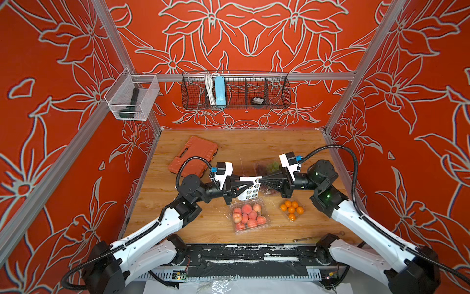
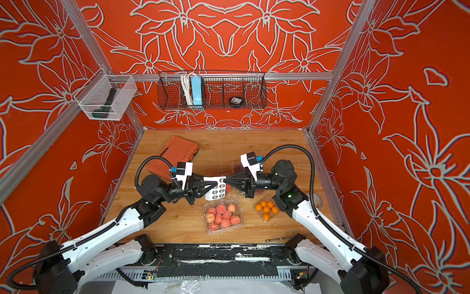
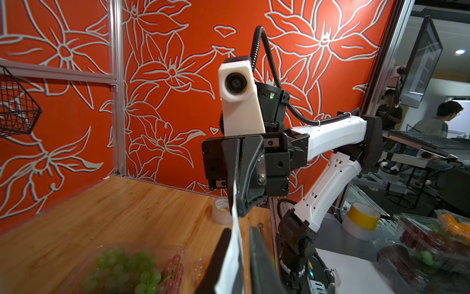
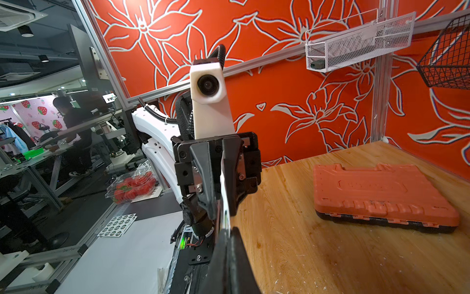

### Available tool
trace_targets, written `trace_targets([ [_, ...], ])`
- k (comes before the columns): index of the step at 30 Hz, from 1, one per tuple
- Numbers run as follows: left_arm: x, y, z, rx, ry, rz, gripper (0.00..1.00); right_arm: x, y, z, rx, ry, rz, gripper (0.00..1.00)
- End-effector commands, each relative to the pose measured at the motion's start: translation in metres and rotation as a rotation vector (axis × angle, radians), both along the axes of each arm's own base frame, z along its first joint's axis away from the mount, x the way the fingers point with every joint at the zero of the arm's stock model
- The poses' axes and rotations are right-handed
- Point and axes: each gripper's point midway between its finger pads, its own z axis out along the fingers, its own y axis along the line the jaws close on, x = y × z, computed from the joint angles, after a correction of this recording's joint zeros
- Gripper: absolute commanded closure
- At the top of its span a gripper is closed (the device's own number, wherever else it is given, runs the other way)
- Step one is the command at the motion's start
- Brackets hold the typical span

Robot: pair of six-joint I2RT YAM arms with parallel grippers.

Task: Label fruit boxes
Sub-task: Adjust the label sticker.

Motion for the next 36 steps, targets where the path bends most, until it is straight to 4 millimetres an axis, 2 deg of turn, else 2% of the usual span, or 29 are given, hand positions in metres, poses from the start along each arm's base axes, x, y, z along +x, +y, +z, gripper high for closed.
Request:
trace_targets([
  [1,-0.002,-0.002,0.005,-0.014,-0.017,-0.018,0.83,-0.003,-0.001,0.002,0.006,-0.035,0.014,1.0],
  [8,-0.004,-0.004,0.01,-0.023,-0.032,-0.038,0.95,-0.002,0.0,-0.003,-0.013,-0.034,0.012,1.0],
  [10,-0.006,-0.004,0.011,-0.025,-0.043,-0.051,0.96,-0.001,0.0,-0.005,-0.02,-0.031,0.011,1.0],
  [11,-0.001,-0.009,0.001,-0.006,-0.019,-0.056,0.95,0.0,0.0,-0.005,-0.022,-0.036,0.005,1.0],
  [15,-0.002,-0.009,0.001,-0.003,-0.034,-0.058,0.9,0.002,0.0,-0.007,-0.03,-0.038,-0.013,1.0],
  [28,-0.003,-0.007,-0.003,0.006,-0.03,-0.05,0.89,0.003,-0.001,-0.008,-0.035,-0.04,-0.024,1.0],
  [29,-0.009,-0.003,0.006,-0.012,-0.058,-0.049,0.87,0.004,-0.001,-0.008,-0.037,-0.038,-0.027,1.0],
  [31,-0.009,-0.002,0.006,-0.014,-0.058,-0.044,0.86,0.003,-0.001,-0.007,-0.036,-0.039,-0.026,1.0],
  [36,-0.009,-0.002,0.005,-0.009,-0.053,-0.043,0.92,0.003,-0.001,-0.006,-0.032,-0.038,-0.027,1.0],
])
